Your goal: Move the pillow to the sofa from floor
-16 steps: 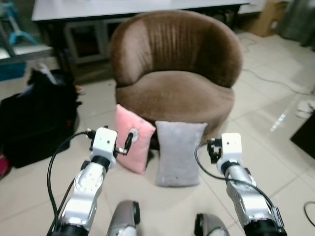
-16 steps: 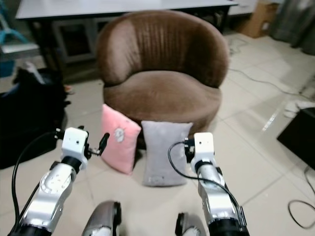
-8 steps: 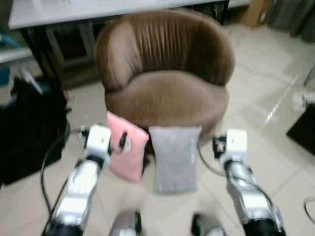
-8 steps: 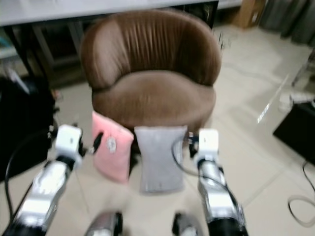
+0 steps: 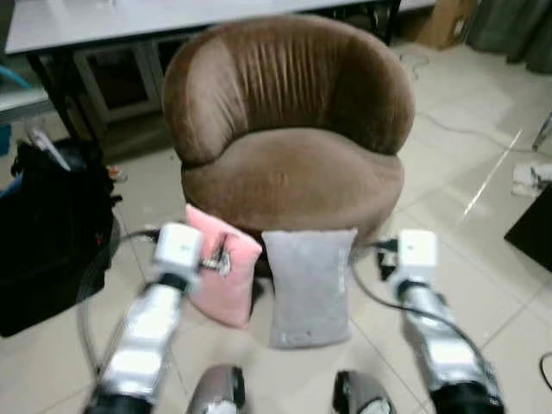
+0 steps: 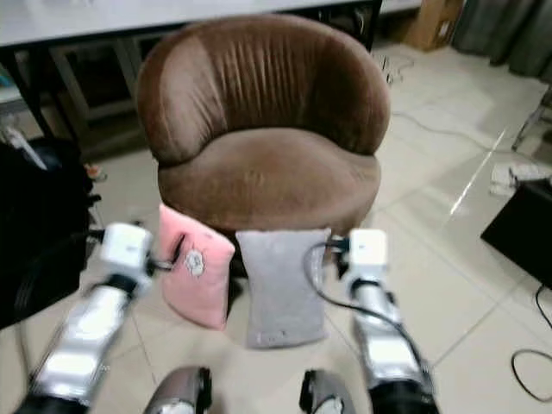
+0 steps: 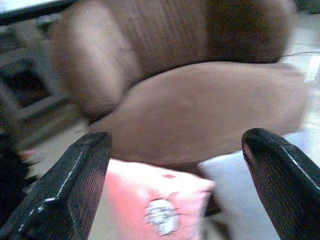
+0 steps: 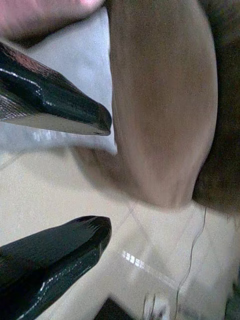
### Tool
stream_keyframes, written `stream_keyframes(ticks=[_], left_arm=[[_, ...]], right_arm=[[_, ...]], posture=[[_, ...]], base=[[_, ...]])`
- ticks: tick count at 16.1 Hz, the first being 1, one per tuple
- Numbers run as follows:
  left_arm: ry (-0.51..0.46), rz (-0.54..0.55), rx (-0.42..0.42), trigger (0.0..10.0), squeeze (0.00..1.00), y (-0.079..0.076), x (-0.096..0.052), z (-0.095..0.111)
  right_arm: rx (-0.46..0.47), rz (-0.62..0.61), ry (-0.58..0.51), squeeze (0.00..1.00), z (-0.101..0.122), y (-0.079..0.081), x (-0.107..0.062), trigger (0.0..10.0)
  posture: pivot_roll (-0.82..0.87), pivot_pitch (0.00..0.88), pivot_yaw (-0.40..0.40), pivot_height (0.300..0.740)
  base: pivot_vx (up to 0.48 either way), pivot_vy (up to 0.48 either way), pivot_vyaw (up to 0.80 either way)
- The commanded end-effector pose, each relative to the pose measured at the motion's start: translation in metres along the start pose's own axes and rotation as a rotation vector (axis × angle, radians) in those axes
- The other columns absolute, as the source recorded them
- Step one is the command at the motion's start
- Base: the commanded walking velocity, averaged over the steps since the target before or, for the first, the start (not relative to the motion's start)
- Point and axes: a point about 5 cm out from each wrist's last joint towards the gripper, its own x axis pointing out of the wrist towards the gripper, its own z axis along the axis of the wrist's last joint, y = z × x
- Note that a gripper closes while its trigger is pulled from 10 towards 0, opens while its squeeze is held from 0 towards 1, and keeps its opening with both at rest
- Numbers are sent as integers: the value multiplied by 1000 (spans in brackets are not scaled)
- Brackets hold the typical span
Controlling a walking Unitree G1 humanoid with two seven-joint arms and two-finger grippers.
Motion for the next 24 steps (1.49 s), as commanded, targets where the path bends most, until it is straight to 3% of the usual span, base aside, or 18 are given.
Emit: stream_keyframes(ticks=[1, 5, 15, 17, 20, 24], left_arm=[[-9, 18, 16, 10000, 0, 9, -1, 3], [-7, 18, 15, 10000, 0, 9, -2, 2], [-3, 16, 17, 10000, 0, 8, -4, 1], [-9, 29, 14, 10000, 0, 8, -4, 2], [-5, 26, 12, 10000, 0, 6, -5, 1], [-9, 22, 38, 10000, 0, 8, 0, 5]], right_arm=[[12, 15, -9, 0, 3, 5, 1, 10000], [11, 24, -5, 0, 2, 6, 1, 10000], [-39, 75, -12, 0, 2, 11, 0, 10000], [-94, 127, -21, 0, 5, 18, 1, 10000], [-82, 133, -15, 0, 3, 19, 0, 10000], [-48, 105, -8, 0, 4, 17, 3, 10000]], posture=[[96, 0, 5, 627], [96, 0, 5, 627], [103, 0, 0, 627], [110, 0, -10, 627], [110, 0, -13, 627], [104, 0, 4, 627]], base=[[326, 0, 0], [327, 0, -725], [327, 0, 0], [326, 0, 800], [324, 0, 800], [64, 0, 0]])
